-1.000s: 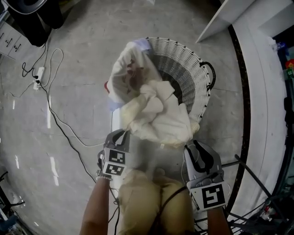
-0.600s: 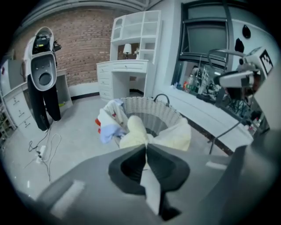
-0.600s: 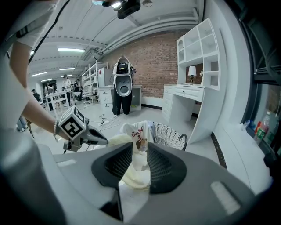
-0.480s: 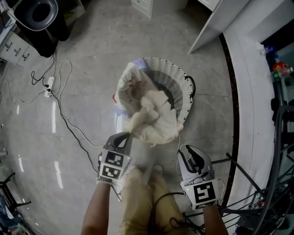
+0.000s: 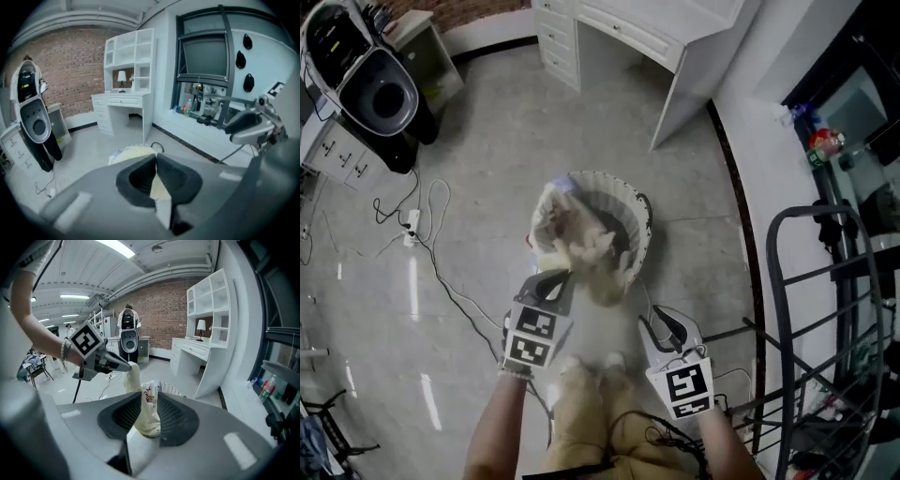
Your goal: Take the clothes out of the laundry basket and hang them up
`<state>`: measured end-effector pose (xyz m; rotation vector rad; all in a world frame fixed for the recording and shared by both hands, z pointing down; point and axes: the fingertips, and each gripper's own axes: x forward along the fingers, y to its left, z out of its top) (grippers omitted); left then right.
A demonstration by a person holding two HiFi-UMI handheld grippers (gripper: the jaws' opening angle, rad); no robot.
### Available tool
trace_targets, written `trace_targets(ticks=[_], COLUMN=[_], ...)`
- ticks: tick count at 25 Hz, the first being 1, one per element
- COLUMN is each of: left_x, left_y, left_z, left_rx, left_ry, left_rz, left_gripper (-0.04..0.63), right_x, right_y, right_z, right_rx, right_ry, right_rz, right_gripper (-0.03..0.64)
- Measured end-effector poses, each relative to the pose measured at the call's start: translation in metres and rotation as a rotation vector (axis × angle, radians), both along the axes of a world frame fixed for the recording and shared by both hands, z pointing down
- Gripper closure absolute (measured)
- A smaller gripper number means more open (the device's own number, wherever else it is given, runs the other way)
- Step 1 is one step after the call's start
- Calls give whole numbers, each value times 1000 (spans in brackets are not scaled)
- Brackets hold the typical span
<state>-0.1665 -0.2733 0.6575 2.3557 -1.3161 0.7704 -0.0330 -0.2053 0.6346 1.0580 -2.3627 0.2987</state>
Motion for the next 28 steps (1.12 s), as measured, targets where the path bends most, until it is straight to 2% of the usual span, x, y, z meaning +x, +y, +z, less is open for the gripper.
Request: trace_targets(ticks=[6,11,15,19,24,25,27,28], left_x=[29,47,53,54,43,39,30,26], left_y=[1,-14,-28,-36,-47,-48,-52,-55], left_z=[-105,-178,-232,-278,-311,-314,-315,-313], left_rx=[91,175,237,284,325,333,340,341], left_ry=[-33,-43,-53,-28,-20,-26,-38,-42], left_rz=[66,107,176,258,362,382,418,435], left_gripper=[592,592,592,592,592,592,592,592], right_x=[6,5,-24,-59,-90,-93,-95,-93], right_y=[14,12,8,-7,-46,-51,-57,-57], right_z=[-52,-64,-64,-46,-22,-22,-23,-24], right_rx=[10,9,-6,-28,-42,-42,-45,-50], right_ry=[-33,-34,-31,34,93,101,101,94], right_rz=[18,34,26,3,102,124,170,198], right_gripper=[505,485,476,447,445,460,604,604])
